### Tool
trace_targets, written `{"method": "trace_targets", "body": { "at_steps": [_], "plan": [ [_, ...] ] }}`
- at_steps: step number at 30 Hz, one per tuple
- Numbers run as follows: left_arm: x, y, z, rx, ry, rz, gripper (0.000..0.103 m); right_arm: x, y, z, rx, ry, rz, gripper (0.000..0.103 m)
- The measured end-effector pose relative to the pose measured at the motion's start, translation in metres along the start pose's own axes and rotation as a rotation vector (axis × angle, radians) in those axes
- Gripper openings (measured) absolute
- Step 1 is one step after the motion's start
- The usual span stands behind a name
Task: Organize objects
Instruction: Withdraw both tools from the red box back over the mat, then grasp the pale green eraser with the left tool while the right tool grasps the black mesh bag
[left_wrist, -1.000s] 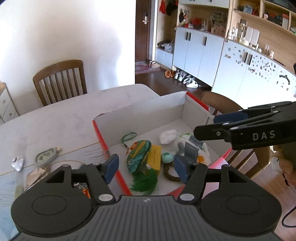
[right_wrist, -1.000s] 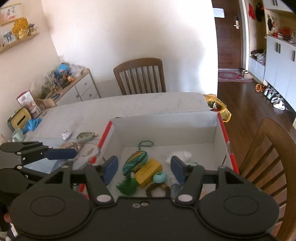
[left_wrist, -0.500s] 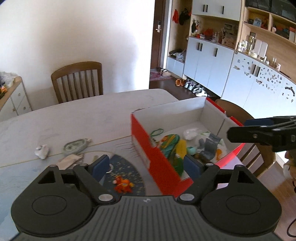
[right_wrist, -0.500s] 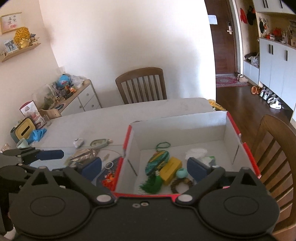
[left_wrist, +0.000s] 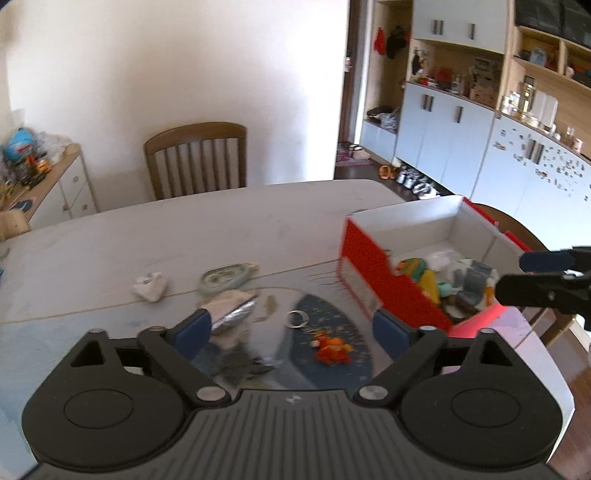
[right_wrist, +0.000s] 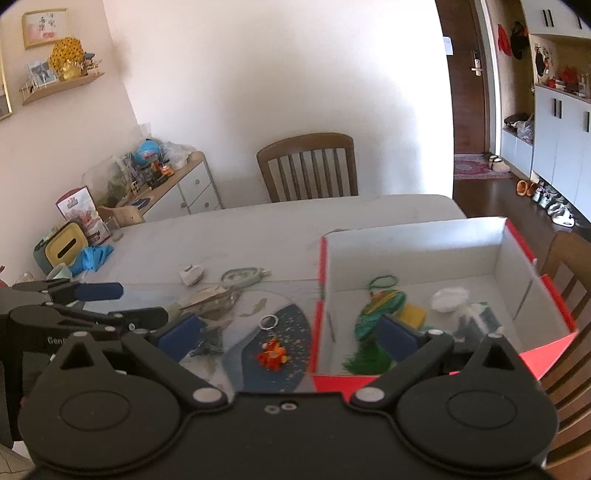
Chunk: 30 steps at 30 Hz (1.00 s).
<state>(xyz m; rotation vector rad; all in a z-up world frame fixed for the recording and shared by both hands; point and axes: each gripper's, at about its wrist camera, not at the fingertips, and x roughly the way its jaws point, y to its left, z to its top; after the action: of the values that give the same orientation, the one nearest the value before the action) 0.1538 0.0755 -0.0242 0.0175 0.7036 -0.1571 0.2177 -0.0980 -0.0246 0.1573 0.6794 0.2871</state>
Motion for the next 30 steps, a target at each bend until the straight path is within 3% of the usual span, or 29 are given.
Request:
{"method": "trace_targets", "body": {
  "at_steps": [8,18,30],
  "plan": [
    [0.015,0.054,-0.012,-0.016,0.033,0.011,0.103,0.037,0.036,-0.008,-0.020,0.050,-0.018,0.102],
    [0.063,0.114,-0.035,-0.053,0.145,0.041,0.103,0.092,0.079,-0.023,-0.094,0.127,-0.027,0.100],
    [0.116,0.154,-0.046,-0.077,0.188,0.061,0.103,0.161,0.111,-0.034,-0.179,0.233,-0.001,0.097]
  ]
}}
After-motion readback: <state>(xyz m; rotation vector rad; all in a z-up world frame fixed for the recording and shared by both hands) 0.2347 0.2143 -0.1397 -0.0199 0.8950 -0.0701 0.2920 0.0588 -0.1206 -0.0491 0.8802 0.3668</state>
